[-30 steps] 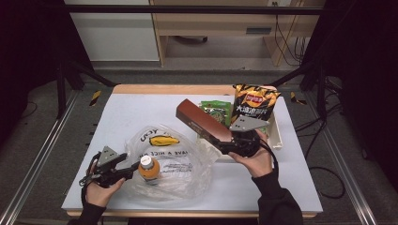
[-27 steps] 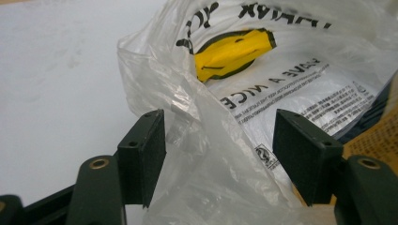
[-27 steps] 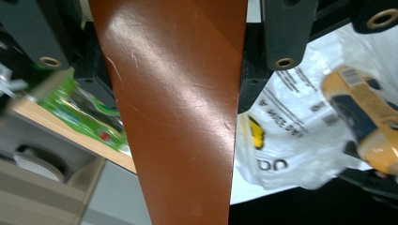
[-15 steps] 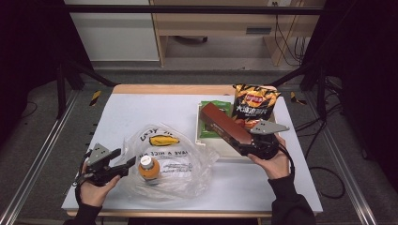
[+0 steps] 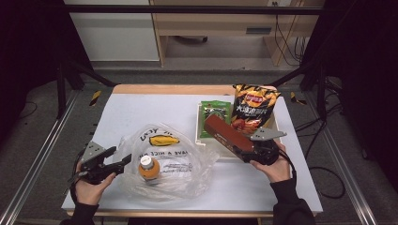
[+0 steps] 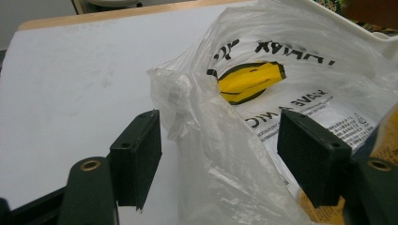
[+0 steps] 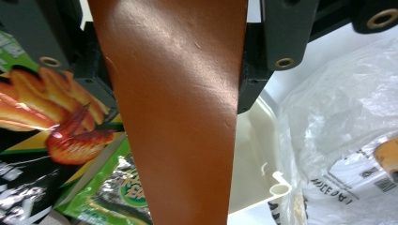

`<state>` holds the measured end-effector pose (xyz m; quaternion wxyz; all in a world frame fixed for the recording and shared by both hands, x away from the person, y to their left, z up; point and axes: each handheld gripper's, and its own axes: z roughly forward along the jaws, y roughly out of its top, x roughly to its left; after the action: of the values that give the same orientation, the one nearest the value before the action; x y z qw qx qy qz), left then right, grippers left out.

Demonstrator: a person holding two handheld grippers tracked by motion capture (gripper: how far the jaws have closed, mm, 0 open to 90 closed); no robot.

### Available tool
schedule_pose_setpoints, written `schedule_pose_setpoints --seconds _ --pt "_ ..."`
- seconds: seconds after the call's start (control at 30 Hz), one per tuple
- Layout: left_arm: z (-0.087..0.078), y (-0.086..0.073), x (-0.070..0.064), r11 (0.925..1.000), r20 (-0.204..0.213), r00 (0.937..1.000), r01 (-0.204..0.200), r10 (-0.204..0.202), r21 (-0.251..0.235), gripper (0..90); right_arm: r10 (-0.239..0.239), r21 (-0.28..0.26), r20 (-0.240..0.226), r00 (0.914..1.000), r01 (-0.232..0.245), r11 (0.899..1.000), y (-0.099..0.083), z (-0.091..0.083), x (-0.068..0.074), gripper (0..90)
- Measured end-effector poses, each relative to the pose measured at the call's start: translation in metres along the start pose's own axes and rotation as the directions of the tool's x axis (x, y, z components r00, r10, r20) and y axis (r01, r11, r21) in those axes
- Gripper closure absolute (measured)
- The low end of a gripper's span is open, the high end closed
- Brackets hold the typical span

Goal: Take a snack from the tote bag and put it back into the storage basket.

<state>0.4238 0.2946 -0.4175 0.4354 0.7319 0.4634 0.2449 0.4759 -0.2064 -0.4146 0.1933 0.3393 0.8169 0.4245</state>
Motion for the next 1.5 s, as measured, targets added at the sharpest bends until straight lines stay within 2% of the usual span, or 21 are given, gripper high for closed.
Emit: schedule_pose_setpoints --seconds 0.17,0.33,0.5,0.83,0.97,1.1,1.33,1.5 --pt "0.0 -0.002 0.003 0.9999 -0.012 0.9999 0.012 -0.012 0.0 29.2 -0.008 0.043 -0.014 0.9999 0.009 0.999 -0.006 0.008 0.001 43.6" --pt "0.002 -0.004 0.006 0.9998 -0.021 0.9996 0.017 -0.017 0.014 28.6 -0.037 0.088 -0.028 0.9989 0.04 0.995 -0.009 0.019 0.004 43.5" --pt "0.003 -0.005 0.006 0.9997 -0.023 0.9996 0.016 -0.015 0.02 28.4 -0.057 0.095 -0.052 0.997 0.062 0.994 -0.009 0.026 0.007 43.4" --pt "0.005 -0.006 0.007 0.9994 -0.023 0.9996 0.017 -0.016 0.03 28.3 -0.02 0.113 -0.072 0.9972 0.029 0.993 -0.012 0.029 0.001 41.7" --pt "0.005 -0.007 0.007 0.9994 -0.023 0.9997 0.013 -0.012 0.033 28.4 -0.008 0.122 -0.052 0.9986 0.015 0.992 -0.011 0.029 0.003 38.7" --pt "0.005 -0.007 0.007 0.9993 -0.022 0.9997 0.012 -0.011 0.035 28.3 -0.001 0.11 -0.034 0.9994 0.005 0.994 -0.011 0.026 0.004 34.9" --pt "0.005 -0.007 0.006 0.9993 -0.021 0.9997 0.011 -0.011 0.034 28.4 0.015 0.077 -0.002 0.9999 -0.015 0.997 -0.01 0.012 0.007 31.5" --pt "0.005 -0.007 0.006 0.9993 -0.02 0.9997 0.011 -0.01 0.037 28.4 0.052 0.064 0.029 0.9982 -0.053 0.996 -0.017 0.0 0.009 29.8"
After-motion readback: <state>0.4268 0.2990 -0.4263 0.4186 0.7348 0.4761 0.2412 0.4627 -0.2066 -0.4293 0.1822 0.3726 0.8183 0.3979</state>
